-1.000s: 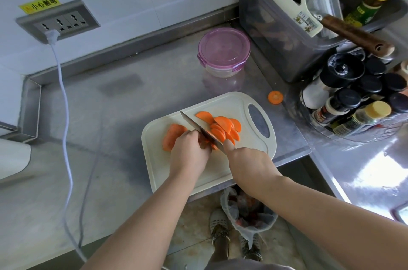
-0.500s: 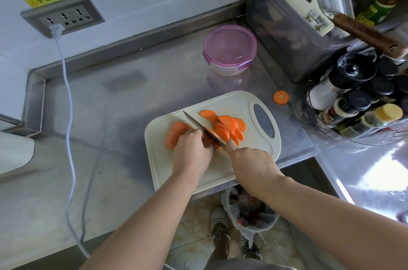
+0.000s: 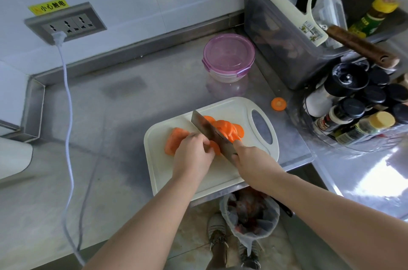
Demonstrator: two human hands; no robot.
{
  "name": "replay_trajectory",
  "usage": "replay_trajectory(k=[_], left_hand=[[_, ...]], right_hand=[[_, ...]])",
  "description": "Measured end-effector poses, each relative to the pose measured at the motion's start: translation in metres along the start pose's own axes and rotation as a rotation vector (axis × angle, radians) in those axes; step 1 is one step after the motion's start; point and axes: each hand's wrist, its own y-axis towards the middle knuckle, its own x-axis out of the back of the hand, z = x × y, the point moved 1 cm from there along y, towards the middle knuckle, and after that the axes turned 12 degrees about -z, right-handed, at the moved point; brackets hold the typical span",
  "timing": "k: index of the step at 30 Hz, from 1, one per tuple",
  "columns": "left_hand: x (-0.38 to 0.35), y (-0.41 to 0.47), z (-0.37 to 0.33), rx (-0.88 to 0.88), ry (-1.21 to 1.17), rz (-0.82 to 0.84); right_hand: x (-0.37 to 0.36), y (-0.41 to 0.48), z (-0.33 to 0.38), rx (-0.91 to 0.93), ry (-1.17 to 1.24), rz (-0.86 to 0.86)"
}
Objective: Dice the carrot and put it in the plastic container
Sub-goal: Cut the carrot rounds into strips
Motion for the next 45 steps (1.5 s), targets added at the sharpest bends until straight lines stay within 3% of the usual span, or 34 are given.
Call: replay_trajectory(k=[5, 11, 14, 16, 18, 21, 25, 28, 32, 34, 38, 40, 42, 45], left_hand=[[0.004, 0.008, -0.001, -0.041, 0.007, 0.015], [0.044, 0.027, 0.007, 0.066, -0.267, -0.175], [0.067, 0.038, 0.002, 0.022, -0.382, -0.257], [0.073, 0.042, -0.003, -0.121, -0.377, -0.117], [0.07, 0.042, -0.006, -0.252, -0.292, 0.132], [0.059, 0.041, -0.006, -0.314, -0.176, 0.377], [0.047, 0.037, -0.015, -0.369, -0.119, 0.495], [0.042, 0.036, -0.021, -0.429, -0.069, 0.474], [0.042, 0.032, -0.026, -0.64, 0.022, 0.368], [0.047, 0.03, -0.027, -0.709, -0.046, 0.288], [0.067, 0.042, -0.028, -0.588, -0.338, -0.045], [0.076, 0.05, -0.023, -0.526, -0.366, -0.21], [0.075, 0.054, -0.013, -0.45, -0.33, -0.159], [0.051, 0.045, 0.003, -0.366, -0.182, 0.216]], right_hand=[[0.023, -0.002, -0.012, 0.086, -0.14, -0.147], [0.047, -0.012, -0.026, 0.221, -0.213, -0.22], [0.055, -0.015, -0.03, 0.311, -0.316, -0.238], [0.054, -0.013, -0.033, 0.388, -0.408, -0.303], [0.055, -0.01, -0.036, 0.425, -0.49, -0.345], [0.057, -0.011, -0.037, 0.486, -0.524, -0.401], [0.059, -0.014, -0.036, 0.507, -0.557, -0.405], [0.061, -0.015, -0.036, 0.517, -0.563, -0.408], [0.063, -0.017, -0.041, 0.488, -0.574, -0.403], [0.061, -0.015, -0.045, 0.459, -0.555, -0.406], [0.065, -0.013, -0.043, 0.367, -0.477, -0.364], [0.071, -0.012, -0.043, 0.228, -0.308, -0.315], [0.072, -0.01, -0.047, 0.055, -0.077, -0.27], [0.065, -0.005, -0.055, -0.057, 0.107, -0.302]])
